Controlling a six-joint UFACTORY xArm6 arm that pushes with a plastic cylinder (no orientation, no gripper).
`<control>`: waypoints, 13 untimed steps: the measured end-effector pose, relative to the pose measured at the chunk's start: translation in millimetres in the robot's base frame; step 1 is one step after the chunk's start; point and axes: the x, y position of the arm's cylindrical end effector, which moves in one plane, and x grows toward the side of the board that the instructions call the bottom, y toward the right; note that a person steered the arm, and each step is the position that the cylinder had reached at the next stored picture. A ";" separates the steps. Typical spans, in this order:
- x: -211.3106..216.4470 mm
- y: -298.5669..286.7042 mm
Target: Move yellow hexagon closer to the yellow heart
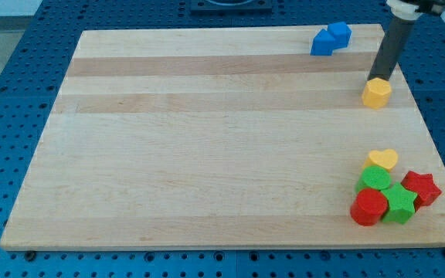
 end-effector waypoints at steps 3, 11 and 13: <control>31.5 -57.3; 58.7 -24.0; 97.9 -24.9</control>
